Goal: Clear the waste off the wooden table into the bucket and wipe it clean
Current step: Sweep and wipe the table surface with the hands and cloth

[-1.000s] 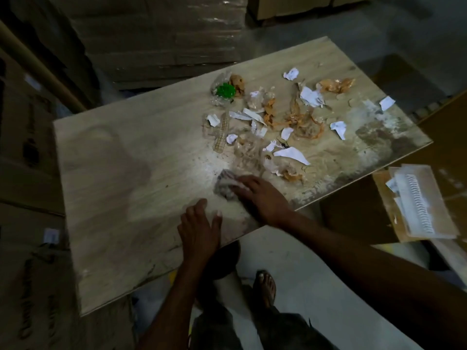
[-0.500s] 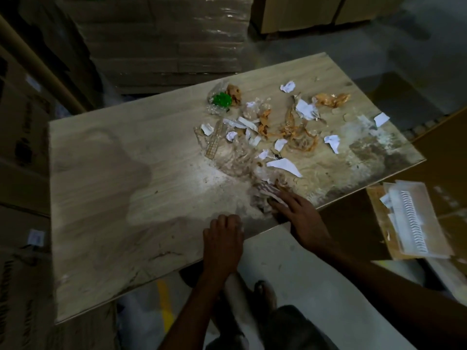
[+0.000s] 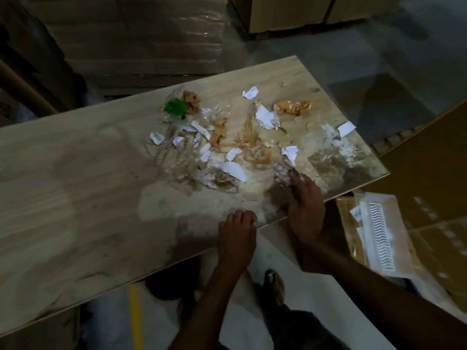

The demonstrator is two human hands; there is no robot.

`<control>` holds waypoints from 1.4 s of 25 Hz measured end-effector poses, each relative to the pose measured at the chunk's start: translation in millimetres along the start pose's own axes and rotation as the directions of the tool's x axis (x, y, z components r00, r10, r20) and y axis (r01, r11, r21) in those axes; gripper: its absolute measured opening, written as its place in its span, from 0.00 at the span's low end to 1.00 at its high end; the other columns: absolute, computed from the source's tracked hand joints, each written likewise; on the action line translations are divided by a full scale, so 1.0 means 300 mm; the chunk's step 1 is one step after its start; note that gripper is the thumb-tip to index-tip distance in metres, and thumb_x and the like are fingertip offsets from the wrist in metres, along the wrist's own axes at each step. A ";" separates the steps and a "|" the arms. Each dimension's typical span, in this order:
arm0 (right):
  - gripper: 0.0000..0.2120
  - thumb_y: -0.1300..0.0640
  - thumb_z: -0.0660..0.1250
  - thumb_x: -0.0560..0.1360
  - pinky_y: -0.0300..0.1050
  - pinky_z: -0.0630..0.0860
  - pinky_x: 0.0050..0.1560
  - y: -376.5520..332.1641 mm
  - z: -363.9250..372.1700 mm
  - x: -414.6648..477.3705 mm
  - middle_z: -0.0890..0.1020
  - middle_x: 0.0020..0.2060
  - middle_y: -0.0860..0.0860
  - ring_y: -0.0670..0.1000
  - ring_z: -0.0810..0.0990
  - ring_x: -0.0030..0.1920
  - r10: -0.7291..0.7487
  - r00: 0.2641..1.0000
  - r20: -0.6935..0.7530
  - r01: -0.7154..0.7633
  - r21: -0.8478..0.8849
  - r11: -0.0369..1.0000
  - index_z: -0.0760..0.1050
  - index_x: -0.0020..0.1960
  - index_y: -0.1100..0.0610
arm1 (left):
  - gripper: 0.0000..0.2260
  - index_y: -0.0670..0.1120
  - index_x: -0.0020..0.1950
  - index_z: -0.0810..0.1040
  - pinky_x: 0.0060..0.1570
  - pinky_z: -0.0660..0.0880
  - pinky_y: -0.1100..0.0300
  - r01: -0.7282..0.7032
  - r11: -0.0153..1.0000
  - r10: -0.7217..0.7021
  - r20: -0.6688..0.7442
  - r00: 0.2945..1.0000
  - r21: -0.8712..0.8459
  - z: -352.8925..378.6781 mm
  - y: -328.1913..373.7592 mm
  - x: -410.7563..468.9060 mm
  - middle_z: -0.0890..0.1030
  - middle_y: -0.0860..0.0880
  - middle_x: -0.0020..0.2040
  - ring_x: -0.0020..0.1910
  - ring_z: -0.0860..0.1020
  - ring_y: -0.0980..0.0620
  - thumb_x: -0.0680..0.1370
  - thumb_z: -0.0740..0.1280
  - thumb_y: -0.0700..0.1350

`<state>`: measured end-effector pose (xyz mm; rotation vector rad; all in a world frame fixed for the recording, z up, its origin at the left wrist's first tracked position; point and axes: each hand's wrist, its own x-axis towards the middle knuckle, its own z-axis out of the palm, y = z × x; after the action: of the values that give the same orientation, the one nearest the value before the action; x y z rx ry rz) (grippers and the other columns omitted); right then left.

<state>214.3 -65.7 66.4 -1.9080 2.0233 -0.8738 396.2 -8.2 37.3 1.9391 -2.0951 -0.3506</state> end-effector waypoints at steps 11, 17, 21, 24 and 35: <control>0.31 0.68 0.58 0.72 0.48 0.71 0.70 -0.090 0.091 0.109 0.78 0.69 0.54 0.56 0.73 0.69 -0.027 0.994 0.103 0.001 0.242 0.970 0.75 0.73 0.51 | 0.10 0.51 0.53 0.76 0.44 0.72 0.48 0.208 0.977 -0.209 -0.007 0.978 -0.046 0.062 0.124 0.045 0.76 0.47 0.48 0.47 0.76 0.42 0.80 0.57 0.52; 0.33 0.71 0.62 0.67 0.46 0.72 0.67 0.093 0.003 -0.005 0.78 0.67 0.55 0.59 0.76 0.66 -0.413 0.881 0.231 0.387 0.152 0.909 0.78 0.69 0.52 | 0.06 0.50 0.46 0.68 0.44 0.73 0.44 0.307 0.760 -0.437 -0.100 0.894 -0.573 0.033 0.088 -0.019 0.73 0.49 0.43 0.42 0.74 0.44 0.76 0.60 0.40; 0.25 0.62 0.67 0.70 0.54 0.77 0.58 0.028 0.146 0.115 0.79 0.67 0.58 0.61 0.77 0.64 -0.677 0.575 0.459 0.708 0.135 0.693 0.79 0.67 0.55 | 0.07 0.47 0.43 0.68 0.41 0.70 0.49 0.274 0.830 -0.361 -0.093 0.928 -0.486 0.020 0.048 -0.054 0.71 0.49 0.40 0.41 0.72 0.47 0.73 0.63 0.37; 0.24 0.58 0.71 0.74 0.55 0.76 0.61 -0.023 0.161 0.253 0.78 0.69 0.59 0.63 0.78 0.64 -0.691 0.584 0.426 0.722 0.116 0.682 0.78 0.69 0.57 | 0.10 0.51 0.40 0.67 0.38 0.70 0.48 0.337 0.807 -0.390 -0.008 0.921 -0.484 -0.002 0.027 -0.012 0.70 0.53 0.37 0.37 0.71 0.49 0.70 0.66 0.38; 0.36 0.70 0.66 0.71 0.54 0.69 0.65 0.146 0.044 0.173 0.70 0.73 0.61 0.65 0.70 0.65 0.021 0.979 0.201 0.022 -0.209 0.978 0.67 0.78 0.55 | 0.04 0.54 0.44 0.72 0.43 0.62 0.53 0.133 0.956 -0.137 0.005 0.991 -0.261 0.051 0.106 0.105 0.74 0.54 0.42 0.45 0.74 0.47 0.71 0.62 0.52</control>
<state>178.3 -120.3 43.6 -2.0115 2.0594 -0.4568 358.9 -37.3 35.1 1.9232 -1.8072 -0.6071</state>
